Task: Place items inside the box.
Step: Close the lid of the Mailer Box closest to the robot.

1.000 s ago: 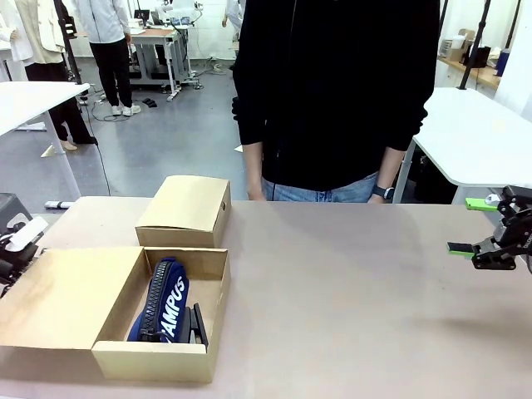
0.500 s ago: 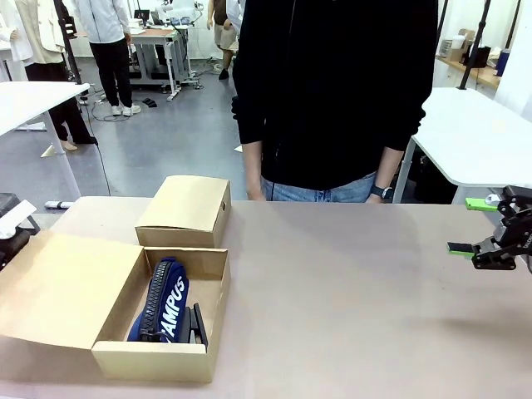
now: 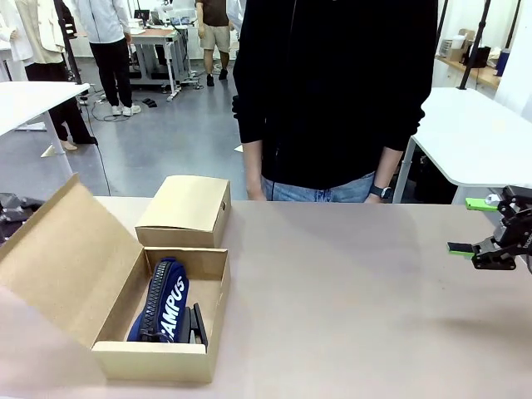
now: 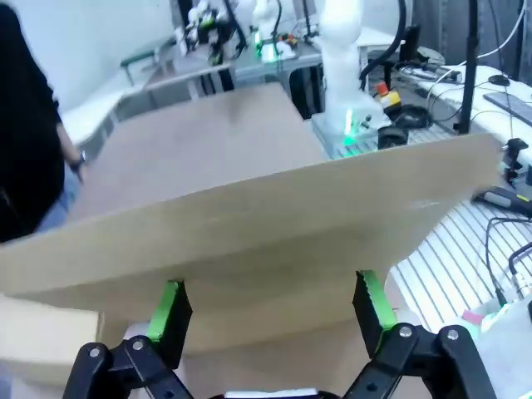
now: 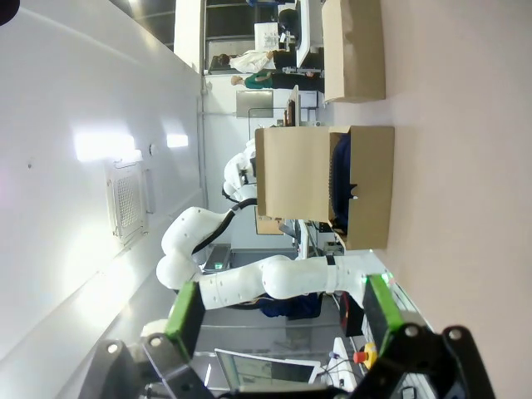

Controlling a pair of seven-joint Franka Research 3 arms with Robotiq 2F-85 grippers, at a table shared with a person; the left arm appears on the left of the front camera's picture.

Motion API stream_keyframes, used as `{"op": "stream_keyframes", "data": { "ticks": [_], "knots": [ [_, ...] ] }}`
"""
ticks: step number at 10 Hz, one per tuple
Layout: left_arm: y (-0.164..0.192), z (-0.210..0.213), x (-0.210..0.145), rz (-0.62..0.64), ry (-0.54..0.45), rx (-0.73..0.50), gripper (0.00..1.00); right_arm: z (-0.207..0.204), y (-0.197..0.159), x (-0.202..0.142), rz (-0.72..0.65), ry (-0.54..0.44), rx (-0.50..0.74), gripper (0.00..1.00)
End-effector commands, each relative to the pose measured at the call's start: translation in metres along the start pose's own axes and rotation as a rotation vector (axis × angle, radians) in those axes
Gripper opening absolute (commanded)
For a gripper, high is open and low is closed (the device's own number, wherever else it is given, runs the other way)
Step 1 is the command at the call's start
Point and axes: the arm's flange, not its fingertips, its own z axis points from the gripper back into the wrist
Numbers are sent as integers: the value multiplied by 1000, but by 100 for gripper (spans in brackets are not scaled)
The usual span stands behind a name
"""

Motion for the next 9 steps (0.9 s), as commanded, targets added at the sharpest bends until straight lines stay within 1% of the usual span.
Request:
{"op": "stream_keyframes", "data": {
  "ticks": [1,2,3,4,5,6,7,8,9],
  "knots": [
    [-10,-16,27,-121,-59,3,100,-2,5,1,-17,-17,1,100],
    [-7,-36,40,-160,-54,-60,100,-2,5,1,-17,-17,1,100],
    [-1,-67,46,-183,-43,-139,100,-2,5,1,-17,-17,1,100],
    [5,-95,45,-181,-33,-211,100,-2,5,1,-17,-17,1,100],
    [10,-121,40,-177,-20,-255,100,-2,5,1,-17,-17,1,100],
    [12,-147,32,-153,3,-320,100,-2,5,1,-17,-17,1,100],
    [12,-164,25,-149,21,-337,100,-2,5,1,-17,-17,1,100],
    [15,-176,19,-154,35,-312,100,-2,5,1,-17,-17,1,100],
    [19,-184,11,-163,56,-257,100,-2,5,1,-17,-17,1,100]
  ]
}}
